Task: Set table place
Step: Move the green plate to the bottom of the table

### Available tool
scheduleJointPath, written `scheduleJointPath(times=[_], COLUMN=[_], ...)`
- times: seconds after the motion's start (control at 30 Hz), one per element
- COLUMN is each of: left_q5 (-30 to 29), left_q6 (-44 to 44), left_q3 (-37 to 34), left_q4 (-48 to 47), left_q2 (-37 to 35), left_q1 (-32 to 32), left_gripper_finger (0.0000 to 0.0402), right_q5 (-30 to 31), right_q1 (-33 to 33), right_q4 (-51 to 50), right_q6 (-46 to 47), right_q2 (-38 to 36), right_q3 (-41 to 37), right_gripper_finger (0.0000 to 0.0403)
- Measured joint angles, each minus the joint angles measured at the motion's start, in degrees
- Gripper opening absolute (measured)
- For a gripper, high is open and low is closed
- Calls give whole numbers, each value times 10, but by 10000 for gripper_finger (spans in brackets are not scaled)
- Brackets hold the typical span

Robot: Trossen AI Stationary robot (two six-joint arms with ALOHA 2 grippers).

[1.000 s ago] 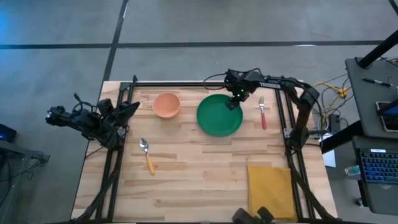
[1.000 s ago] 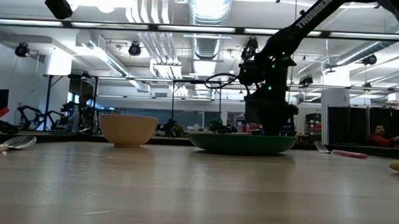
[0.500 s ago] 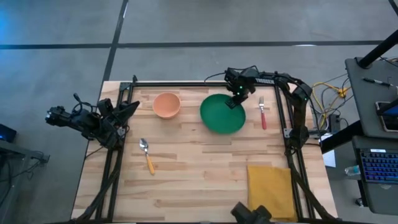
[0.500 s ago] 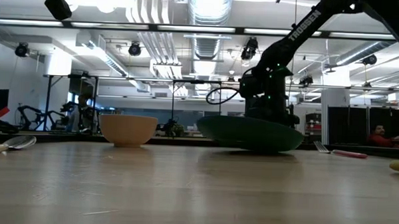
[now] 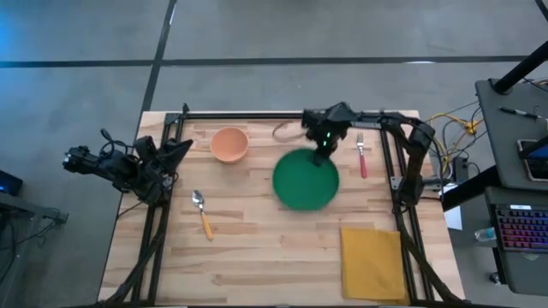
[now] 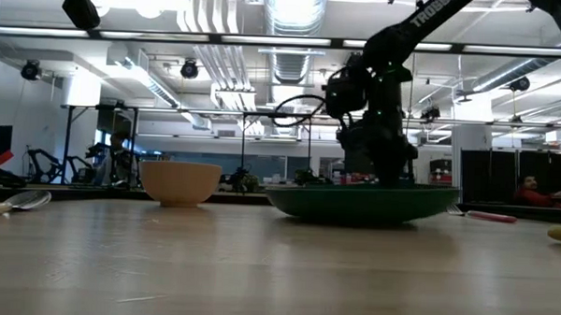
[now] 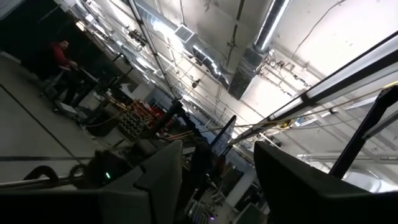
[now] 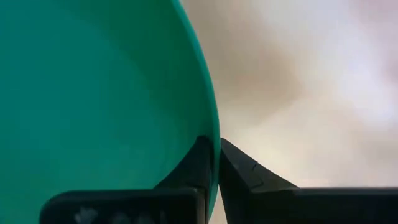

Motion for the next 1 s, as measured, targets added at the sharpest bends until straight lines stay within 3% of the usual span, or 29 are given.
scheduleJointPath(times=[0.4,0.57,0.77,1.0], left_q5=[1,3,6,8], left_q6=[-3,-22,-46,-49], left_q3=[-1,-1,-1,-1], left_q4=[-23,-35,-55,-56], left_q2=[1,0,1,1], left_q1=[0,0,0,-1], left_gripper_finger=[185,185,185,185], right_q5=[-98,-108,-86,-109], right_q1=[204,265,277,288], right_q4=[47,64,113,134], right_q6=[126,177,232,269], right_q2=[0,0,2,3], right_q3=[-17,-17,-22,-25], right_gripper_finger=[10,11,12,12])
